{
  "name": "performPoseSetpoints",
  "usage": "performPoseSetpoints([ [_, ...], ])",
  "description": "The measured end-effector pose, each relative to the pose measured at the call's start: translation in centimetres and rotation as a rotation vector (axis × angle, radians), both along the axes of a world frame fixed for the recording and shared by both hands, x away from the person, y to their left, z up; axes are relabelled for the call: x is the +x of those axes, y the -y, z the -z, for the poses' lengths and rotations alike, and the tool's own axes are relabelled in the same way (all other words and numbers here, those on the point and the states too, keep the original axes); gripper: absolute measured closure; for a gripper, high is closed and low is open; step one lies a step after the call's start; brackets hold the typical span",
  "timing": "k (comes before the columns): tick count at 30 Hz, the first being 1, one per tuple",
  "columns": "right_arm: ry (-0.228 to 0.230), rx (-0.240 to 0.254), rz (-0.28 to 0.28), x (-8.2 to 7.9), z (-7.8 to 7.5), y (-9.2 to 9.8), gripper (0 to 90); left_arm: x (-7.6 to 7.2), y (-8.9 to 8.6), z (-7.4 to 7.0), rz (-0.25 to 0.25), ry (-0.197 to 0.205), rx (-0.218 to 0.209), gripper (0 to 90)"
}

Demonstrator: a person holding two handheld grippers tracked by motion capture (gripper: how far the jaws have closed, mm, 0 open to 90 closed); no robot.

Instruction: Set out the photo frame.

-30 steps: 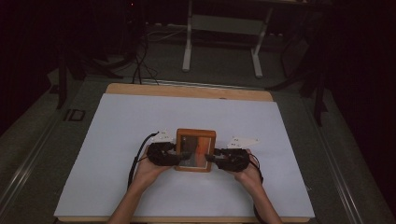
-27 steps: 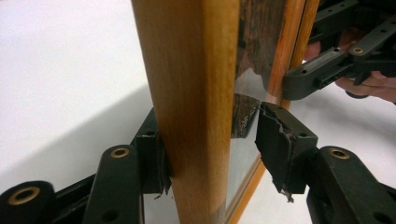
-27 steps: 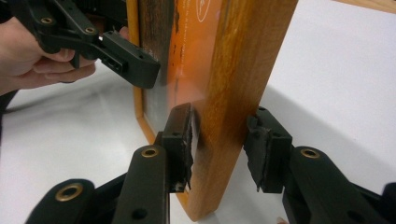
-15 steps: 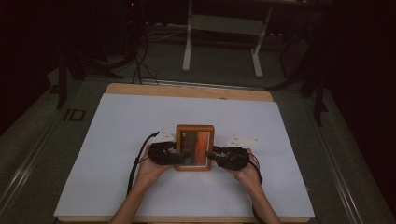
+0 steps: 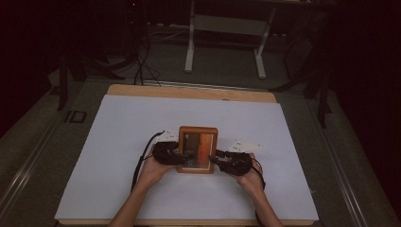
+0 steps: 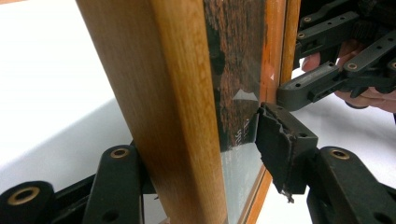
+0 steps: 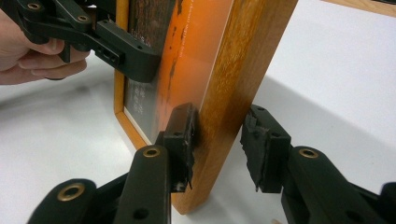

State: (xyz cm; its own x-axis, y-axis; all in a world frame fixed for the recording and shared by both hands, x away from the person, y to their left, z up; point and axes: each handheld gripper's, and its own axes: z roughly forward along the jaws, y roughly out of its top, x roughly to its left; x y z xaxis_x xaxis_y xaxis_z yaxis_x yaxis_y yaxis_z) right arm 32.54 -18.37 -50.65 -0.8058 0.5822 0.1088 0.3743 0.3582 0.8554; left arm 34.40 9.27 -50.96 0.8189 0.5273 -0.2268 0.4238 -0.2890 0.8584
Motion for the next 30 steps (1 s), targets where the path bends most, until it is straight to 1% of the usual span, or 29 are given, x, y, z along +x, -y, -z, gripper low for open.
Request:
performPoseSetpoints([
  [3,0.002,0.000,0.001,-0.1,0.0,0.0,63.8,0.1,0.0,0.0,0.001,-0.005,0.004,46.3],
  [7,-0.003,0.005,-0.011,-0.3,0.1,0.1,63.2,0.0,0.3,0.1,0.009,-0.012,0.024,44.2],
  [9,-0.007,-0.002,-0.014,-0.4,0.2,0.1,62.8,0.0,0.3,0.1,0.009,-0.013,0.029,43.7],
  [10,-0.006,-0.006,-0.015,-0.4,0.2,0.1,62.6,-0.1,0.4,0.1,0.005,-0.016,0.034,42.7],
  [13,-0.001,-0.012,-0.016,-0.4,0.2,0.1,61.7,-0.2,0.2,0.0,-0.008,-0.018,0.031,40.7],
  [16,0.003,-0.022,-0.007,-0.3,0.1,0.1,56.1,-0.4,0.0,-0.1,-0.014,-0.023,0.033,40.4],
  [18,0.000,-0.024,-0.001,-0.3,0.0,0.3,55.3,-0.5,0.0,-0.1,-0.022,-0.021,0.043,40.0],
  [19,-0.001,-0.017,0.000,-0.3,0.0,0.4,55.4,-0.6,0.0,-0.1,-0.022,-0.021,0.046,40.1],
  [22,0.004,-0.014,0.005,-0.3,-0.2,0.6,55.4,-0.8,-0.3,-0.2,-0.032,-0.022,0.053,40.1],
  [27,0.003,0.004,-0.004,-0.4,-0.6,0.9,53.5,-1.0,-1.5,-0.7,-0.060,-0.016,0.027,39.9],
  [30,0.007,-0.003,-0.013,-0.4,-0.6,0.8,52.9,-1.1,-2.3,-1.0,-0.081,-0.012,0.014,39.3],
])
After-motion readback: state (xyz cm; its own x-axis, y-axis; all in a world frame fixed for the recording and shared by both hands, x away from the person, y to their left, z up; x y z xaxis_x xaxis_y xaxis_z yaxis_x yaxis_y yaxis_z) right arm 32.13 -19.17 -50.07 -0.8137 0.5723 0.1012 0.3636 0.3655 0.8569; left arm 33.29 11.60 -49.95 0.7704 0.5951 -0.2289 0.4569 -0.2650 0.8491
